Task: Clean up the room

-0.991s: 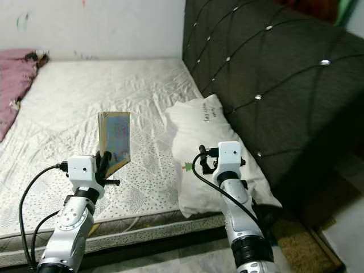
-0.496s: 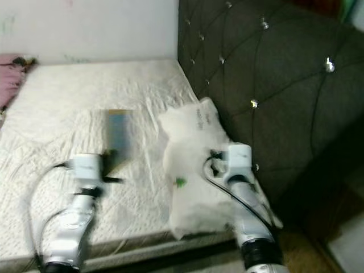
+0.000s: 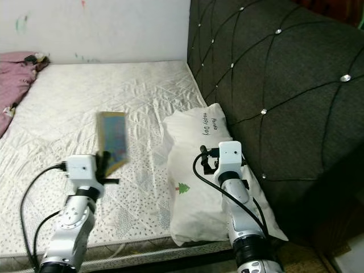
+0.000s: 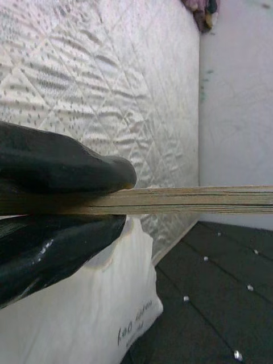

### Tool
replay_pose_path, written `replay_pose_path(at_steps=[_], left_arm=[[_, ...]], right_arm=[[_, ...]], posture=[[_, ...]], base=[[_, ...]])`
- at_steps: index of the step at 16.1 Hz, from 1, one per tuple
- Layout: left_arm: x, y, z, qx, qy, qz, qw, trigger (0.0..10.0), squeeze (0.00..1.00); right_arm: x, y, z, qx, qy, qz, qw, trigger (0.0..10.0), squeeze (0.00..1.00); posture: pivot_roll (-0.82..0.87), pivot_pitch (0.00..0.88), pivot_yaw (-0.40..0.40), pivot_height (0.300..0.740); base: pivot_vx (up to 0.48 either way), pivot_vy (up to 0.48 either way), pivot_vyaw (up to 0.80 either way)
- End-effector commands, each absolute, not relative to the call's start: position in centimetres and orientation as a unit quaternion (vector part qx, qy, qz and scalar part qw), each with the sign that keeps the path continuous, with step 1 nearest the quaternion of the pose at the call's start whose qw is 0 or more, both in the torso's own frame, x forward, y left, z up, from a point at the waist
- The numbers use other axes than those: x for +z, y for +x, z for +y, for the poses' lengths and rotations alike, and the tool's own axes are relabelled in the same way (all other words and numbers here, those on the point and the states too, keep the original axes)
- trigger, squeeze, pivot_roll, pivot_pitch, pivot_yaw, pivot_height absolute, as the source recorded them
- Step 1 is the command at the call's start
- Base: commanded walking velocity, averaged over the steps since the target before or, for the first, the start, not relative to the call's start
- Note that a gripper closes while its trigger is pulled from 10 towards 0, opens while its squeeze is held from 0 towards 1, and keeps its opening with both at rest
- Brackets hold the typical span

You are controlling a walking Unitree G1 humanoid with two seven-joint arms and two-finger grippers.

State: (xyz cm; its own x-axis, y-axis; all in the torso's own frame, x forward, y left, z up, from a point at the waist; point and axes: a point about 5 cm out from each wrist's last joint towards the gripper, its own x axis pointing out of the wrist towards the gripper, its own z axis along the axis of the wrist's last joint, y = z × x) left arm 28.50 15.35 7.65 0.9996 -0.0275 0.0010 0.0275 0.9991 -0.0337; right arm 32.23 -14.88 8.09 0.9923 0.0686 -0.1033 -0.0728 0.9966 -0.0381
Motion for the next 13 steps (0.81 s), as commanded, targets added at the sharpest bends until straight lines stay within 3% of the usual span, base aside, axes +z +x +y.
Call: replay_pose_path(at_steps=[1,4,10,13], left_arm=[[8.6,28.9,15.7,-0.011,-0.016,-0.020,1.000,10.0,0.00],[8.4,28.9,15.6,-0.008,-0.026,-0.014,1.000,10.0,0.00],[8.6,29.1,16.1,0.002,-0.028,-0.018,0.999,10.0,0.00],[8.2,29.1,17.8,0.064,-0.030,0.001,0.998,10.0,0.00]], right_arm=[[8.3,32.2,-14.9,0.035,-0.021,0.048,0.998,10.0,0.00],[8.2,32.2,-14.9,0.036,-0.021,0.048,0.998,10.0,0.00],[8.2,32.1,-14.8,0.041,-0.014,0.052,0.998,10.0,0.00],[8.2,32.0,-14.9,0.045,-0.009,0.054,0.997,10.0,0.00]], posture=[[0.01,0.000,-0.028,0.740],[0.01,0.000,-0.029,0.740],[0.01,0.000,-0.031,0.740],[0.01,0.011,-0.042,0.740]], base=[[0.000,0.424,0.00],[0.000,0.480,0.00],[0.000,0.000,0.00],[0.000,0.000,0.00]])
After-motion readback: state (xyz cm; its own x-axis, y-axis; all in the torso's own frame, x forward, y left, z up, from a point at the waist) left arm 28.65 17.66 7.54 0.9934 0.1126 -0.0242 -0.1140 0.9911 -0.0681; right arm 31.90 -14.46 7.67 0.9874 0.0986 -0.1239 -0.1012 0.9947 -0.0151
